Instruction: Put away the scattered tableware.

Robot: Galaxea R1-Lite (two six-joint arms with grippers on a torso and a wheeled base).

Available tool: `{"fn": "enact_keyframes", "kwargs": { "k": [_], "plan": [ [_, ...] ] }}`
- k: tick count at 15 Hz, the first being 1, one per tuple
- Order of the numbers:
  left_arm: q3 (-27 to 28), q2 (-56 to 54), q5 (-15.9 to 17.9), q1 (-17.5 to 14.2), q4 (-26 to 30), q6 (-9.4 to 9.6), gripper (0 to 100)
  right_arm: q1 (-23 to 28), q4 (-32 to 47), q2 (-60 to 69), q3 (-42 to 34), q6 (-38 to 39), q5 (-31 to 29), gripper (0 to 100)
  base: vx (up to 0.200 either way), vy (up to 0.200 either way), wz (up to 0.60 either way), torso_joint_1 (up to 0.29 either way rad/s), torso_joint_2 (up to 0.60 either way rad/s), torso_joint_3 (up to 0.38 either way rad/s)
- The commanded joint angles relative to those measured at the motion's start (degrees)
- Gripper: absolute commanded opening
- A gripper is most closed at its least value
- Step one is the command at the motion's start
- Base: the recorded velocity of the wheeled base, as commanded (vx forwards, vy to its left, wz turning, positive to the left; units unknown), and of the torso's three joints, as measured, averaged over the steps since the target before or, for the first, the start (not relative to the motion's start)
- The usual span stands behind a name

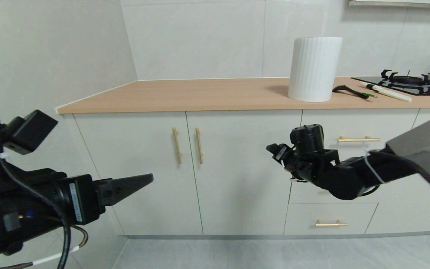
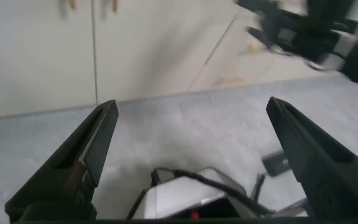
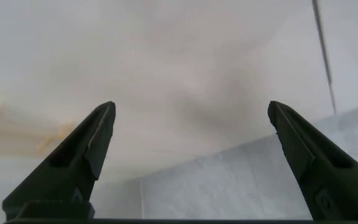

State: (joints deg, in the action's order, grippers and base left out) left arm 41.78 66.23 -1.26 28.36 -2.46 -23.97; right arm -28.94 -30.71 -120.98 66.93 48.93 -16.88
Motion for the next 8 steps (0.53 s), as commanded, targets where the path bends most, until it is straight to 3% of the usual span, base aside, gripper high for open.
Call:
{"fn": "enact_keyframes", "kwargs": {
  "k": [1, 4, 5, 8],
  "plan": [
    [-0.73, -7.7, -1.29, -2.43, 0.18, 1.82, 100, -1.91, -5.06, 24.21, -16.83, -9.21, -0.08, 100, 0.0, 0.0, 0.0, 0.0, 0.0, 0.0],
    [-5.83, -16.4, -2.88, -3.83, 0.27, 5.07, 100, -0.5, -6.65, 40.74, -28.87, -16.94, -1.13, 100, 0.0, 0.0, 0.0, 0.0, 0.0, 0.0],
    [-10.75, -24.48, -2.52, -5.5, 0.27, 7.36, 100, 1.78, -6.73, 51.99, -37.48, -25.55, -1.84, 100, 0.0, 0.0, 0.0, 0.0, 0.0, 0.0],
    [-14.44, -41.01, -2.79, -7.88, 5.19, 8.5, 100, 6.26, -2.51, 75.8, -45.57, -35.75, -2.01, 100, 0.0, 0.0, 0.0, 0.0, 0.0, 0.0]
  ]
}}
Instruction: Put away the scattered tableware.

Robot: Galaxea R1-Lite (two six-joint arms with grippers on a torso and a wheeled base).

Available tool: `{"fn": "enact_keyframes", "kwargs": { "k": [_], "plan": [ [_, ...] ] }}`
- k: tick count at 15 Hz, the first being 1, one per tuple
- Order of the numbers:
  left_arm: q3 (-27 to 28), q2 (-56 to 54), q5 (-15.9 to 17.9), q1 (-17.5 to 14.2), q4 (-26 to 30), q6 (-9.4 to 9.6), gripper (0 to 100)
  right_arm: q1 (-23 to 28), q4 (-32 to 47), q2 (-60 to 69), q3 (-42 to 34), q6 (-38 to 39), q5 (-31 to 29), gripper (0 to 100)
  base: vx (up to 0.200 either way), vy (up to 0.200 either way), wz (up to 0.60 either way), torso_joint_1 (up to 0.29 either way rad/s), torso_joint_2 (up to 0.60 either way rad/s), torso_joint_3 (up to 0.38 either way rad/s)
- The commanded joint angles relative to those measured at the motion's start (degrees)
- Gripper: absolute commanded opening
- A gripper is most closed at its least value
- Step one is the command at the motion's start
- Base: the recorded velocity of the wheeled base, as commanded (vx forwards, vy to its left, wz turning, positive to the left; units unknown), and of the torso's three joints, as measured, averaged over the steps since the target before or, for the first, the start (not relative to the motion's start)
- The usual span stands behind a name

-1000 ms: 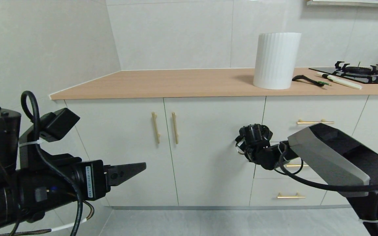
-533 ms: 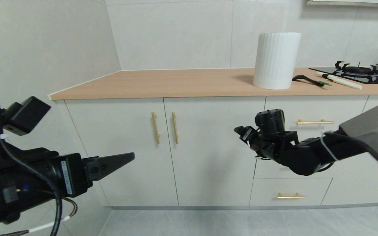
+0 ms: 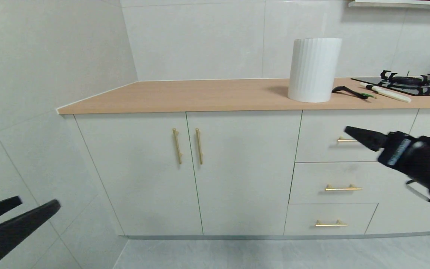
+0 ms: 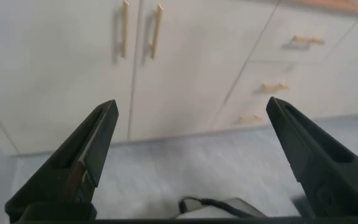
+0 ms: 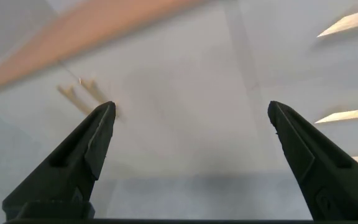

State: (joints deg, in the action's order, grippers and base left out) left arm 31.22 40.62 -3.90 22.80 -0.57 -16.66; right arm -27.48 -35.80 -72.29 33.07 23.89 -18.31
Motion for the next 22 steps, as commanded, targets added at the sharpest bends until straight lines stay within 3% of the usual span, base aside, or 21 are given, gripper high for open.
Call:
{"fn": "enact_keyframes", "kwargs": {
  "k": [1, 3, 6, 7, 8, 10, 12, 13, 15, 18, 20, 22],
  "plan": [
    [-3.71, -18.03, -0.05, -2.58, 5.58, 1.9, 100, 6.74, 5.48, 31.25, -12.07, -12.82, -0.59, 100, 0.0, 0.0, 0.0, 0.0, 0.0, 0.0],
    [-4.77, -26.56, 0.03, -5.92, 10.24, 6.65, 100, 12.18, 20.25, 47.94, -11.98, -18.8, 0.12, 100, 0.0, 0.0, 0.0, 0.0, 0.0, 0.0],
    [-4.5, -34.03, 0.03, -11.28, 10.68, 9.55, 100, 17.99, 37.83, 66.58, -12.07, -21.7, 0.2, 100, 0.0, 0.0, 0.0, 0.0, 0.0, 0.0],
    [-4.85, -35.17, -0.23, -12.78, 10.59, 11.3, 100, 18.95, 40.81, 66.49, -12.24, -21.17, -1.11, 100, 0.0, 0.0, 0.0, 0.0, 0.0, 0.0],
    [-5.38, -35.08, -1.46, -14.01, 10.59, 12.45, 100, 19.66, 40.73, 66.49, -13.03, -20.03, -2.26, 100, 0.0, 0.0, 0.0, 0.0, 0.0, 0.0],
    [-6.79, -35.08, -5.77, -15.85, 10.42, 12.89, 100, 23.96, 41.17, 66.93, -14.18, -19.76, -2.78, 100, 0.0, 0.0, 0.0, 0.0, 0.0, 0.0],
    [-8.63, -38.42, -5.15, -22.27, 10.68, 13.41, 100, 28.53, 41.78, 70.09, -15.85, -20.29, -0.85, 100, 0.0, 0.0, 0.0, 0.0, 0.0, 0.0],
    [-11.09, -40.36, -4.1, -23.32, 10.5, 15.35, 100, 28.44, 41.52, 70.18, -16.73, -20.2, -1.38, 100, 0.0, 0.0, 0.0, 0.0, 0.0, 0.0],
    [-16.02, -40.44, -8.67, -23.32, 9.45, 16.4, 100, 27.92, 41.52, 71.94, -18.66, -20.29, -1.03, 100, 0.0, 0.0, 0.0, 0.0, 0.0, 0.0],
    [-24.89, -40.62, -8.67, -23.32, 5.41, 17.1, 100, 27.65, 39.06, 72.2, -27.89, -20.82, -0.06, 100, 0.0, 0.0, 0.0, 0.0, 0.0, 0.0],
    [-30.87, -40.62, -8.58, -23.24, -0.66, 19.3, 100, 27.65, 32.38, 72.2, -33.07, -21.34, 2.67, 100, 0.0, 0.0, 0.0, 0.0, 0.0, 0.0],
    [-31.22, -40.62, -4.62, -23.24, -1.71, 19.56, 100, 27.65, 33.69, 72.2, -33.07, -21.87, 8.29, 100, 0.0, 0.0, 0.0, 0.0, 0.0, 0.0]
  ]
}}
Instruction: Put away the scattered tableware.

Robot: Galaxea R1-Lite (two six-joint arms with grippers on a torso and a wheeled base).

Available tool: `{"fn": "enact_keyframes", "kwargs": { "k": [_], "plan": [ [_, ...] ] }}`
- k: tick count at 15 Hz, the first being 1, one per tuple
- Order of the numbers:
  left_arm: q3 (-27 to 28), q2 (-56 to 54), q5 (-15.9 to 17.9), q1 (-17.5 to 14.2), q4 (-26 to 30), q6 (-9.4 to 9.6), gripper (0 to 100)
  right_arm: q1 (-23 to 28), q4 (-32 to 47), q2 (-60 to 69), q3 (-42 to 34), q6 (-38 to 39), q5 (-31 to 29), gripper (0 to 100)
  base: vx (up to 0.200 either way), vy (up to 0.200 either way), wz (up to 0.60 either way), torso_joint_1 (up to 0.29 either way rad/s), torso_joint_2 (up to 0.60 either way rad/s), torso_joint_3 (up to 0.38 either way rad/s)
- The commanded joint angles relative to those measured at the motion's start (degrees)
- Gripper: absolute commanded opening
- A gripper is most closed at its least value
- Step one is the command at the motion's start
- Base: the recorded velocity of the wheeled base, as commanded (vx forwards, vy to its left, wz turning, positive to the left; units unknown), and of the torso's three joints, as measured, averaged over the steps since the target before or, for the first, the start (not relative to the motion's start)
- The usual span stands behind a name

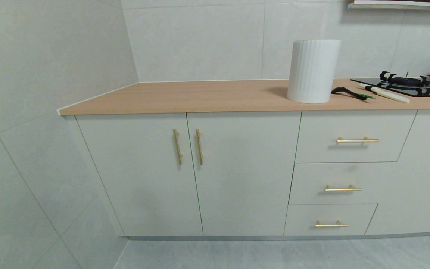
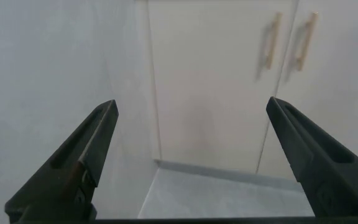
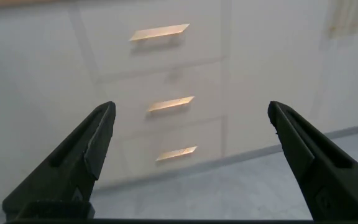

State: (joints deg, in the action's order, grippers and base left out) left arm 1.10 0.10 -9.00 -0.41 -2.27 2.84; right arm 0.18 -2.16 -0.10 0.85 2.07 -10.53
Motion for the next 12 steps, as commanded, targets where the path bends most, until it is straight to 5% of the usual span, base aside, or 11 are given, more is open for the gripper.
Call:
{"fn": "enact_keyframes", "kwargs": {
  "k": [1, 3, 4, 5, 8, 10, 12],
  "plan": [
    [-1.1, -0.1, 0.65, -0.02, -0.02, 0.06, 100, -0.01, 0.05, 0.01, -0.85, -0.14, 0.6, 100, 0.0, 0.0, 0.0, 0.0, 0.0, 0.0],
    [-1.1, -0.1, 7.77, -0.02, 0.6, 0.15, 100, -0.01, -0.13, 0.01, -0.85, -1.28, 7.98, 100, 0.0, 0.0, 0.0, 0.0, 0.0, 0.0],
    [-1.1, -0.1, 7.77, -0.02, 0.6, 0.15, 100, -0.01, -0.13, 0.01, -0.85, -1.28, 7.98, 100, 0.0, 0.0, 0.0, 0.0, 0.0, 0.0],
    [-1.1, -0.1, 11.11, -0.02, 2.71, 1.82, 100, -0.01, 3.21, 0.01, -0.68, -2.07, 11.59, 100, 0.0, 0.0, 0.0, 0.0, 0.0, 0.0],
    [-1.1, -0.1, 10.93, -0.02, 2.71, 0.5, 100, -0.01, 2.69, 0.01, -0.77, -2.16, 11.94, 100, 0.0, 0.0, 0.0, 0.0, 0.0, 0.0],
    [-1.1, -0.1, 11.02, -0.02, 2.71, 2.08, 100, -0.01, 2.69, 0.01, -0.85, -2.25, 11.85, 100, 0.0, 0.0, 0.0, 0.0, 0.0, 0.0],
    [-1.1, -0.1, 10.93, -0.02, 2.71, 1.38, 100, -0.01, 2.69, 0.01, -0.85, -2.16, 11.76, 100, 0.0, 0.0, 0.0, 0.0, 0.0, 0.0]
  ]
}}
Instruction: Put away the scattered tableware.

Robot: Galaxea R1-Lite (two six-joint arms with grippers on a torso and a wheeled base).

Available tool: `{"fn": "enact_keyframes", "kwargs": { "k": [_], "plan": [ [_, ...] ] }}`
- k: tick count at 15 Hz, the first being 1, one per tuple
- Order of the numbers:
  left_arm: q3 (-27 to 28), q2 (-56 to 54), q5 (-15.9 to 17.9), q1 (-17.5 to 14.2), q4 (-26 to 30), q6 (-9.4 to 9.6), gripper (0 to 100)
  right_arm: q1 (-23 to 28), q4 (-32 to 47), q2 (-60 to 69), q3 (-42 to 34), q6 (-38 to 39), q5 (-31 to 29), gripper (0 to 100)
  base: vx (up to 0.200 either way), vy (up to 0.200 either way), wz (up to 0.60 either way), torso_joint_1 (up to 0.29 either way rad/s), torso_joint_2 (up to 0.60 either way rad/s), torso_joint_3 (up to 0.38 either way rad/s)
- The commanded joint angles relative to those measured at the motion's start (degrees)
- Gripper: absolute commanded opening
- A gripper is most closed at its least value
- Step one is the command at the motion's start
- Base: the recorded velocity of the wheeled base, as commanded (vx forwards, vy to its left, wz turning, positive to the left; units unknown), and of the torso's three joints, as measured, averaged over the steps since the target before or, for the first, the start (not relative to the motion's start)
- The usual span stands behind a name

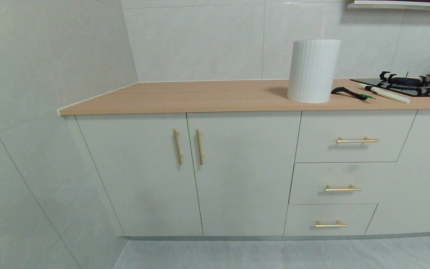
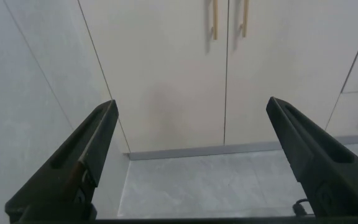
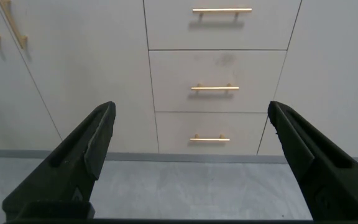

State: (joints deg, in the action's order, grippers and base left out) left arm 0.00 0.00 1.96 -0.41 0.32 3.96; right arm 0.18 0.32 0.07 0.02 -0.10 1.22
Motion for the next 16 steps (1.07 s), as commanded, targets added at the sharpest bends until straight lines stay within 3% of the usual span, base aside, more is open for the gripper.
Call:
{"fn": "enact_keyframes", "kwargs": {
  "k": [1, 2, 9, 16],
  "plan": [
    [0.0, 0.0, -0.03, -0.02, 0.03, -1.68, 100, -0.01, 0.21, -0.16, 0.06, 0.01, 0.01, 100, 0.0, 0.0, 0.0, 0.0, 0.0, 0.0],
    [0.0, 0.0, -0.03, -0.02, -0.05, -3.7, 100, -0.01, 0.21, -0.07, 0.06, 0.01, 0.1, 100, 0.0, 0.0, 0.0, 0.0, 0.0, 0.0],
    [0.0, 0.0, -0.03, -0.02, -0.05, -3.26, 100, -0.01, 0.21, -0.16, 0.06, 0.01, 0.63, 100, 0.0, 0.0, 0.0, 0.0, 0.0, 0.0],
    [0.0, 0.0, -0.03, -0.02, -0.05, -3.26, 100, -0.01, 0.21, -0.16, 0.06, 0.1, 0.63, 100, 0.0, -0.2, 0.0, 0.001, 0.0, 0.003]
  ]
}}
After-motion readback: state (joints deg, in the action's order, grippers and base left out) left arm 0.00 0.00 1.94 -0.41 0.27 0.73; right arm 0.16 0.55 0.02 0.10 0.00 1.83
